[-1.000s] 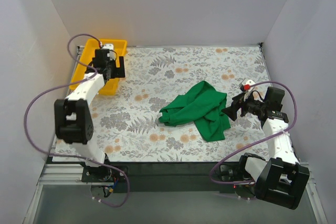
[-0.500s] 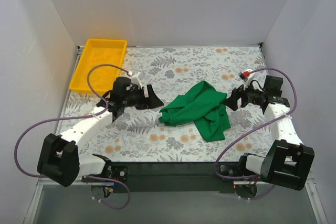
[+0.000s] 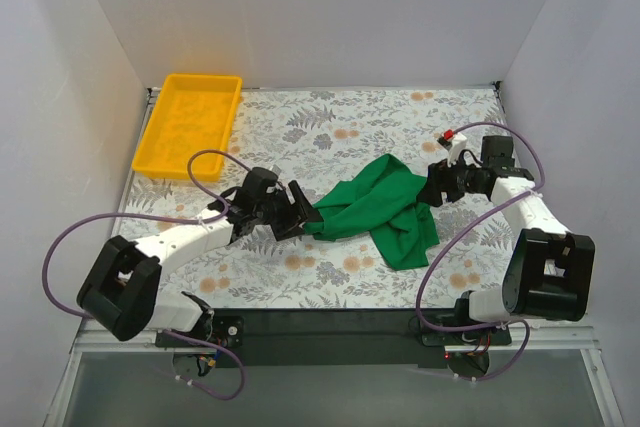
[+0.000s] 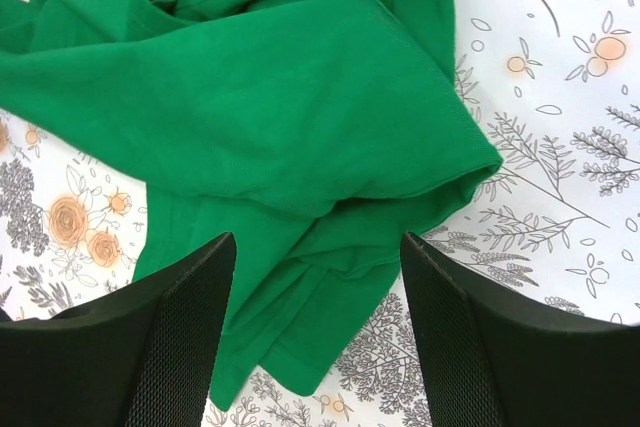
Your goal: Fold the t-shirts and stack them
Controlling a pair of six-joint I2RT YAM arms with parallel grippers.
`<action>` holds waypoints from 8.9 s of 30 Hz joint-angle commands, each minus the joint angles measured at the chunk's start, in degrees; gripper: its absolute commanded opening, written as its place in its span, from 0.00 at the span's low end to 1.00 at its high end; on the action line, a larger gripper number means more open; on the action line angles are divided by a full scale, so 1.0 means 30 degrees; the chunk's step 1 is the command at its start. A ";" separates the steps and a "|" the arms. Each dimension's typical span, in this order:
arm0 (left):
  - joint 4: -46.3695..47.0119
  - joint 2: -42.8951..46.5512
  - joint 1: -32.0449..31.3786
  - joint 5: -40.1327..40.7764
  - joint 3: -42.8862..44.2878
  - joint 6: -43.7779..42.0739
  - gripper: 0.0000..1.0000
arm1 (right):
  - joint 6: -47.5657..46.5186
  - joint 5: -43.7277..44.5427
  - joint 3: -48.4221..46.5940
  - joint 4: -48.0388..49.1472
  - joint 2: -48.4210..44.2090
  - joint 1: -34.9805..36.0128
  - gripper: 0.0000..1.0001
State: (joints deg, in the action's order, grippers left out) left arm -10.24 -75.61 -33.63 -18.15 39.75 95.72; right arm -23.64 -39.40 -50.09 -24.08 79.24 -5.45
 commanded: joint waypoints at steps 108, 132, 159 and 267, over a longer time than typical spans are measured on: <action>-0.1743 0.7540 -0.2707 1.0208 0.7229 -0.6772 0.00 | -0.6329 0.5191 -1.1518 -0.7591 -0.6728 0.4689 0.01; 0.1275 -0.2251 0.4470 -0.1596 1.9042 -0.4893 0.00 | -0.4564 0.8568 -1.3927 -0.2316 -0.5755 0.4513 0.01; -0.5113 0.8035 0.4852 -0.0424 0.0552 -0.4869 0.66 | -1.3421 -0.1226 0.1196 -0.9878 -0.7757 0.7872 0.79; -0.6136 0.2644 0.4910 0.0249 0.3070 -0.8002 0.60 | 0.5237 1.4734 -1.2278 1.0068 1.0148 0.1113 0.01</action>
State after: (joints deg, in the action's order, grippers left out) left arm -27.16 -70.76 -19.22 -18.33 49.17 70.41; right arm -17.93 -7.01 -83.85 -8.40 108.90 -3.51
